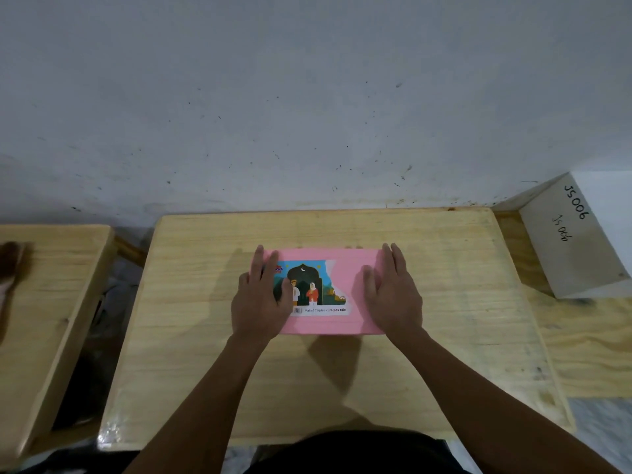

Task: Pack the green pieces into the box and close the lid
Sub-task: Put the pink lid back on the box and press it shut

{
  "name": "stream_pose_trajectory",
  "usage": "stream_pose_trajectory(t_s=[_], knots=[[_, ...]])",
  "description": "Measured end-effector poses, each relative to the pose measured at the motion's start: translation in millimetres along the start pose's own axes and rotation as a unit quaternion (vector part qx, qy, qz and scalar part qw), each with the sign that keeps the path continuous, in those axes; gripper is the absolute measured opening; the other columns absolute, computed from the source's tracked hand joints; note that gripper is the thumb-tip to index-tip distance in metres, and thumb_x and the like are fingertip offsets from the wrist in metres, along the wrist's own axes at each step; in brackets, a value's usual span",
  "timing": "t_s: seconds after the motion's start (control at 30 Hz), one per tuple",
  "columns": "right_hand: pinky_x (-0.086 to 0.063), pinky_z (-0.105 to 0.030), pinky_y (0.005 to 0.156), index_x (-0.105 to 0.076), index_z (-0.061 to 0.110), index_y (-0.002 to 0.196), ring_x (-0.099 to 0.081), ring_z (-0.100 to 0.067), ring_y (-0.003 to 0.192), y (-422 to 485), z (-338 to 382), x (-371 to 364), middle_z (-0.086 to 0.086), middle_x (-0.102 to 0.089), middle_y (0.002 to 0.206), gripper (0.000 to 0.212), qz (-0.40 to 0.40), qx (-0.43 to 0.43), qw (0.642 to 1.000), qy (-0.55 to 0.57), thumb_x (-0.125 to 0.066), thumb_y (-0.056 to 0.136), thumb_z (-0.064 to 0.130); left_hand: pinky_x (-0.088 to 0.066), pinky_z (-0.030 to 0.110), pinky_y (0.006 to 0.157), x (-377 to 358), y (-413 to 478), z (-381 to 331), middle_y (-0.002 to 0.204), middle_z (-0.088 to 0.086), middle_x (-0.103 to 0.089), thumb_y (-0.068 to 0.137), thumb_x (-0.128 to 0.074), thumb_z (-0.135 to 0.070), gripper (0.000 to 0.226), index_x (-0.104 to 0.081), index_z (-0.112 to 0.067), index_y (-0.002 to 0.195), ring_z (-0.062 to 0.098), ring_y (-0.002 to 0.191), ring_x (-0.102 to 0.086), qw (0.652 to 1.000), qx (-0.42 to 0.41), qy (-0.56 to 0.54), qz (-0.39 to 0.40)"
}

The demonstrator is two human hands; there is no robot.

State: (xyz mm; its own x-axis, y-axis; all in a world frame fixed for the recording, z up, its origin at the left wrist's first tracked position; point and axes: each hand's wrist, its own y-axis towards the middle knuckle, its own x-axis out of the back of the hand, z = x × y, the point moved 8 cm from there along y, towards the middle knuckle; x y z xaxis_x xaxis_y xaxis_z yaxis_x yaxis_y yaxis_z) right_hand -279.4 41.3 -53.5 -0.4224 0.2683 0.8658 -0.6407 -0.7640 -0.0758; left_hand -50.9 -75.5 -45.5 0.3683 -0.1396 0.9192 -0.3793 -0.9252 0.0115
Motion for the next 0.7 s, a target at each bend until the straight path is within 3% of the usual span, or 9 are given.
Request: stream_pose_trajectory(t_s=[0.17, 0.27, 0.3, 0.37, 0.43, 0.53, 0.7], knots=[[-0.048, -0.045, 0.093, -0.024, 0.012, 0.148, -0.043, -0.024, 0.131, 5.1, -0.3, 3.8, -0.002, -0.021, 0.156, 0.063, 0.051, 0.030, 0.996, 0.069, -0.039, 0.098, 0.048, -0.055, 0.045, 0.080, -2.1, -0.2, 3.8, 0.159, -0.008, -0.017, 0.093, -0.045, -0.043, 0.053, -0.032, -0.033, 0.144, 0.028, 0.121, -0.045, 1.000, 0.008, -0.025, 0.016], [-0.041, -0.046, 0.105, -0.027, 0.011, 0.145, -0.045, -0.013, 0.115, 8.3, -13.5, -0.1, 0.002, -0.046, 0.133, 0.067, 0.089, -0.027, 0.979, 0.182, -0.047, 0.093, 0.050, -0.053, 0.045, 0.082, 2.6, -1.7, 6.6, 0.158, -0.004, -0.020, 0.094, -0.047, -0.043, 0.050, -0.038, -0.029, 0.141, 0.028, 0.122, -0.049, 0.998, 0.034, -0.047, -0.002], [-0.044, -0.045, 0.102, -0.031, 0.014, 0.142, -0.050, -0.011, 0.104, 5.4, -21.1, -2.4, 0.005, -0.053, 0.126, 0.067, 0.096, -0.071, 0.967, 0.224, -0.049, 0.090, 0.051, -0.053, 0.045, 0.082, 3.9, -3.9, 11.3, 0.157, -0.002, -0.022, 0.094, -0.049, -0.042, 0.049, -0.039, -0.026, 0.140, 0.027, 0.124, -0.050, 0.995, 0.066, -0.070, -0.015], [-0.055, -0.035, 0.076, -0.047, 0.023, 0.129, -0.061, -0.012, 0.084, -4.5, -30.1, -4.6, 0.005, -0.067, 0.104, 0.049, 0.099, -0.110, 0.947, 0.283, -0.051, 0.088, 0.049, -0.049, 0.045, 0.086, 3.7, -11.4, 26.7, 0.152, 0.003, -0.033, 0.094, -0.051, -0.039, 0.049, -0.043, -0.019, 0.137, 0.029, 0.124, -0.051, 0.978, 0.154, -0.136, -0.047], [-0.050, -0.024, 0.060, -0.059, 0.028, 0.113, -0.066, -0.013, 0.077, -15.4, -29.0, -0.6, 0.006, -0.070, 0.092, 0.025, 0.095, -0.104, 0.932, 0.334, -0.053, 0.093, 0.041, -0.046, 0.041, 0.087, -0.3, -18.3, 42.5, 0.132, 0.012, -0.055, 0.094, -0.049, -0.042, 0.045, -0.055, -0.010, 0.126, 0.032, 0.111, -0.056, 0.941, 0.261, -0.210, -0.052], [-0.051, -0.019, 0.057, -0.063, 0.028, 0.107, -0.064, -0.008, 0.074, -23.1, -27.0, 3.6, 0.007, -0.070, 0.091, 0.015, 0.095, -0.127, 0.902, 0.402, -0.055, 0.095, 0.032, -0.037, 0.032, 0.073, -6.8, -21.2, 46.1, 0.096, 0.016, -0.065, 0.096, -0.043, -0.044, 0.047, -0.065, -0.003, 0.099, 0.029, 0.083, -0.052, 0.916, 0.311, -0.254, -0.008], [-0.051, -0.027, 0.061, -0.066, 0.021, 0.105, -0.063, -0.011, 0.071, -17.4, -23.1, 2.8, 0.002, -0.070, 0.086, 0.015, 0.106, -0.145, 0.873, 0.453, -0.058, 0.093, 0.027, -0.047, 0.038, 0.078, -6.0, -5.5, 46.8, 0.093, 0.019, -0.068, 0.096, -0.041, -0.043, 0.049, -0.067, -0.002, 0.093, 0.035, 0.089, -0.060, 0.921, 0.293, -0.255, -0.008]])
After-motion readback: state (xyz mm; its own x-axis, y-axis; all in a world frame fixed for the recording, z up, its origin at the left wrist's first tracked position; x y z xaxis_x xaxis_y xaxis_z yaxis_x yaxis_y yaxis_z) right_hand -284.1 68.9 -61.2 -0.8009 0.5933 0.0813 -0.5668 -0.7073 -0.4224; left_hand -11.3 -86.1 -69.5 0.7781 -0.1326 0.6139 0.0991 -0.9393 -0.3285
